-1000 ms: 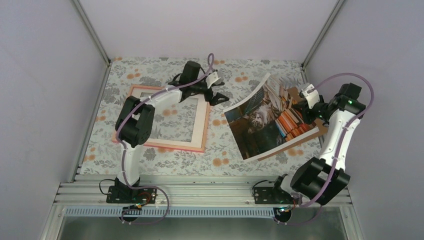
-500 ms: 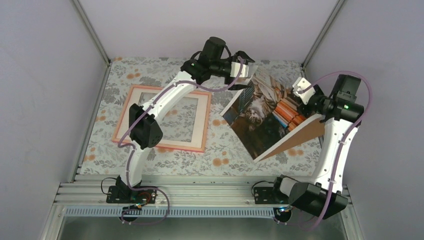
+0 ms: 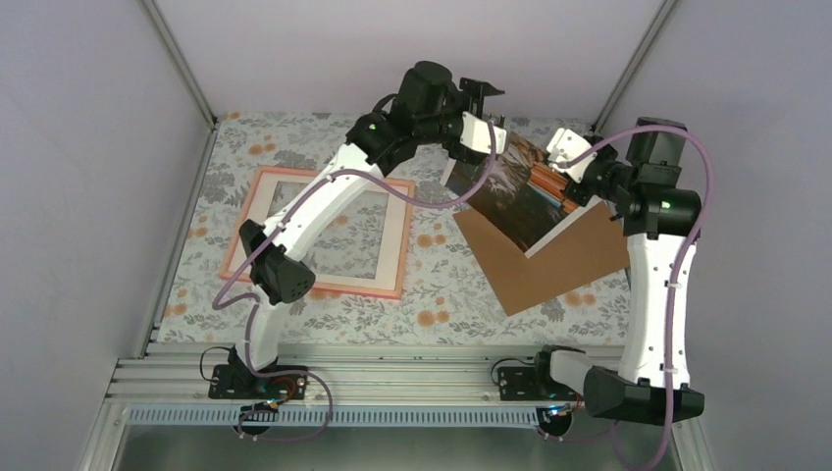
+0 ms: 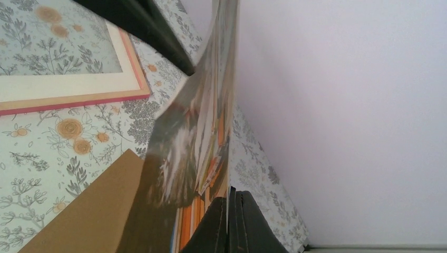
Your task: Put the photo into the frame
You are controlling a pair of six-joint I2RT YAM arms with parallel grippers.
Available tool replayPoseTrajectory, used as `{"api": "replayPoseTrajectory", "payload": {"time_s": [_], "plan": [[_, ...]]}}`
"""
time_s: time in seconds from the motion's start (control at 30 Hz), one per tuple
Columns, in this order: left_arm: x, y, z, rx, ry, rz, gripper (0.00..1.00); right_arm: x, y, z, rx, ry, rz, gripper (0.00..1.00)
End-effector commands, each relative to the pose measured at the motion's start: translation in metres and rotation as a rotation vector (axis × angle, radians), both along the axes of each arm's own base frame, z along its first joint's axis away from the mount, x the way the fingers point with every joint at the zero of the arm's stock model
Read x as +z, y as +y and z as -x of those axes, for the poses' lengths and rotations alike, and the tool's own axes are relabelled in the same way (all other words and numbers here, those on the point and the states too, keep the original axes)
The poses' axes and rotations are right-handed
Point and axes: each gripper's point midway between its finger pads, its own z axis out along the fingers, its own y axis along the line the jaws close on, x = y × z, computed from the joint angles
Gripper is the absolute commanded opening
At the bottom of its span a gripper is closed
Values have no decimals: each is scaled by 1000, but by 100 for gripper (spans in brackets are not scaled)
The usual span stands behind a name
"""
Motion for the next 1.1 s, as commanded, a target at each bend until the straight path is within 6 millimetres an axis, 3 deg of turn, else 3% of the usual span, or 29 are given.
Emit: {"api": "replayPoseTrajectory", "payload": {"time_s": [0.0, 0.1, 0.27, 0.47, 0.57, 0.7, 0.8, 0.87, 0.93, 1.07], "plan": [[52, 34, -2, 113, -162, -20, 100, 15, 5, -15, -42, -66, 36, 3], [61, 45, 14, 83, -173, -40, 100, 19, 9, -21, -50, -91, 51, 3], [40, 43, 37, 2, -203, -156, 100, 32, 27, -28, -24, -148, 69, 3], [35, 40, 29, 30, -248, -227, 93, 52, 53, -38, -1, -186, 80, 3], [31, 42, 25, 46, -265, -256, 74, 54, 63, -37, 18, -208, 95, 3], [34, 45, 24, 68, -249, -244, 27, 47, 65, -40, 13, -206, 103, 3], [35, 51, 23, 92, -211, -225, 4, 44, 65, -40, -4, -206, 80, 4], [34, 58, 20, 111, -160, -198, 2, 46, 63, -40, -35, -218, 33, 29], [40, 65, 19, 125, -86, -139, 2, 44, 63, -36, -42, -221, -9, 47], [54, 80, 18, 166, 173, 53, 2, 47, 72, -30, -52, -175, -177, 98]]}}
